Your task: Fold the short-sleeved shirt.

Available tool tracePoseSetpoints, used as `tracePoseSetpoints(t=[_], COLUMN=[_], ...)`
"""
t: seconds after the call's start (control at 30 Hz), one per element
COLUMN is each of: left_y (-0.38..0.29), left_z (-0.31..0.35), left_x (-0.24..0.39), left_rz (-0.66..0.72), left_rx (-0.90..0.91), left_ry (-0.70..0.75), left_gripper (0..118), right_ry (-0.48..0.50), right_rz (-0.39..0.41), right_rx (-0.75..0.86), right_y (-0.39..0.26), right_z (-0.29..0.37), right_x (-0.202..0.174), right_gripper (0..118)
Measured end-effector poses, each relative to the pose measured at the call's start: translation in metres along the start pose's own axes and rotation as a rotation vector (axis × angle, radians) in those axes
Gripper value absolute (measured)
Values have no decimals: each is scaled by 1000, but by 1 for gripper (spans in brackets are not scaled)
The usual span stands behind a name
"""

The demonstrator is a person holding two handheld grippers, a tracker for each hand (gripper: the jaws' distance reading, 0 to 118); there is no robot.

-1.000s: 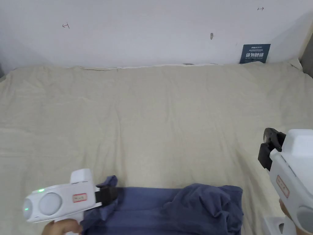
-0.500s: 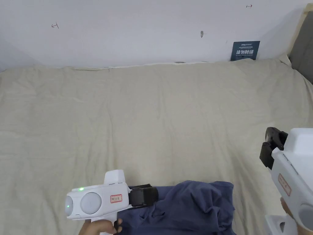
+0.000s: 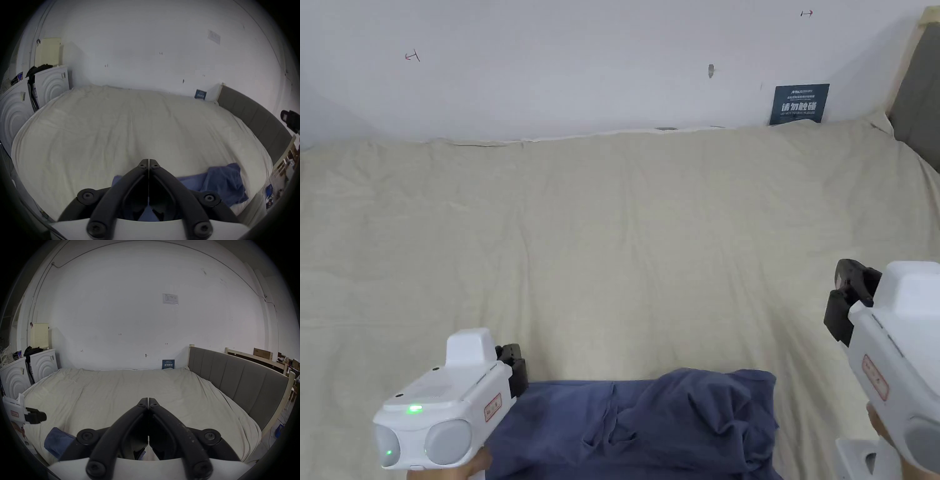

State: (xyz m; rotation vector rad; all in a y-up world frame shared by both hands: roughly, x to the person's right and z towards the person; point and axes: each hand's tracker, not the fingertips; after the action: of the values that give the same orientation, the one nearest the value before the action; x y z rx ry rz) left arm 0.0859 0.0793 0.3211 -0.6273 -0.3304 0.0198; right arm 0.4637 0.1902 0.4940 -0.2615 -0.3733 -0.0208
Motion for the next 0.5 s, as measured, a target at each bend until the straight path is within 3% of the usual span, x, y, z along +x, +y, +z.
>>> tracePoseSetpoints(t=[0.17,0.5], left_y=[-37,-97], left_z=[-25,-44], left_x=[13,87], left_rz=[-62,-178], left_rx=[-116,-314], left_ry=[21,-158], left_gripper=[0,0], right_ry=[1,-29], right_rz=[-5,5], right_rx=[-2,-24], right_y=[-1,-7], right_z=[0,-1], right_x=[1,12], right_gripper=[1,1])
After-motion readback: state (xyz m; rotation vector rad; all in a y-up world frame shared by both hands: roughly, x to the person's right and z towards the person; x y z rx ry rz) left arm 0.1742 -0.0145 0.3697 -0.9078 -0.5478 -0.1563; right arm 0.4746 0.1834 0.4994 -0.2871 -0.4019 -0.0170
